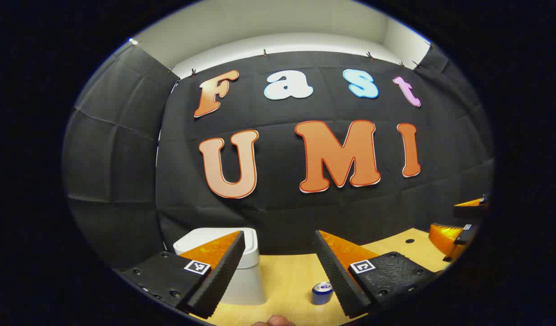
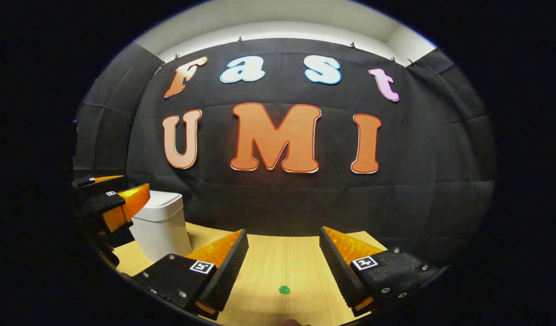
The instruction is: Press the lid of the desktop garbage bin to open it, pick up the crumpled paper on the desktop and throw it into the bin, then pick up the pop can on the desktop and drop it into the bin, and finally close the garbage bin lid.
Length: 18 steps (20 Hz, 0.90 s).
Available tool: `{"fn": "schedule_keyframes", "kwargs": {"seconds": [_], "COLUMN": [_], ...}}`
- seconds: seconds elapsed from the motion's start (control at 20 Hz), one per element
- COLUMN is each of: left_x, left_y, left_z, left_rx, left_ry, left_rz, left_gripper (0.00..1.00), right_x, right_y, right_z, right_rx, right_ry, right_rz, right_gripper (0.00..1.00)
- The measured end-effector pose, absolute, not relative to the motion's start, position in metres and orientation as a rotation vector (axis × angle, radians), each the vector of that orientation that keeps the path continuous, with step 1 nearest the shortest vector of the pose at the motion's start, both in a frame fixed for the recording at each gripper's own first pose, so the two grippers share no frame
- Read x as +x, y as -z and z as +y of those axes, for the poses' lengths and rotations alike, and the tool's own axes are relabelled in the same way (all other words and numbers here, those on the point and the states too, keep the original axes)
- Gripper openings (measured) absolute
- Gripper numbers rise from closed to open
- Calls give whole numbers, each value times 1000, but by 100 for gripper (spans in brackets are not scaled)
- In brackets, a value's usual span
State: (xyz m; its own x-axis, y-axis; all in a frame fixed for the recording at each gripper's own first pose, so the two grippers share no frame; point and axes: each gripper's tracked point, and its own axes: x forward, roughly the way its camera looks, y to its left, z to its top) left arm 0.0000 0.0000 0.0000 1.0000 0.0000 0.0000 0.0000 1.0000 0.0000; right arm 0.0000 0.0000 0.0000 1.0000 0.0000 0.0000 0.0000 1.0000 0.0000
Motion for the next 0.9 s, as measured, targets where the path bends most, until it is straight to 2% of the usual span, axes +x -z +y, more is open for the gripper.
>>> {"fn": "schedule_keyframes", "kwargs": {"seconds": [0.1,0.15,0.2,0.25,0.3,0.4,0.9], "left_x": [0,1,-1,-2,-3,-3,13], "left_y": [-10,-17,-18,-18,-15,-14,-3], "left_z": [-10,-19,-31,-43,-54,-64,-42], "left_rx": [13,5,-8,-23,-32,-37,-65], "left_ry": [23,38,56,75,95,127,84], "left_rz": [-26,-39,-41,-34,-24,-10,27], "left_gripper": [99,96,99,95,99,95,96], "right_x": [2,3,5,6,6,8,17], "right_y": [-5,-6,-6,-4,-3,-5,0], "right_z": [-10,-11,-10,-9,-8,-8,-2], "right_rx": [3,7,12,15,12,4,3], "right_ry": [16,17,16,12,7,2,-1], "right_rz": [-15,-18,-16,-9,-7,-13,8], "right_gripper": [94,94,94,94,94,94,94]}}
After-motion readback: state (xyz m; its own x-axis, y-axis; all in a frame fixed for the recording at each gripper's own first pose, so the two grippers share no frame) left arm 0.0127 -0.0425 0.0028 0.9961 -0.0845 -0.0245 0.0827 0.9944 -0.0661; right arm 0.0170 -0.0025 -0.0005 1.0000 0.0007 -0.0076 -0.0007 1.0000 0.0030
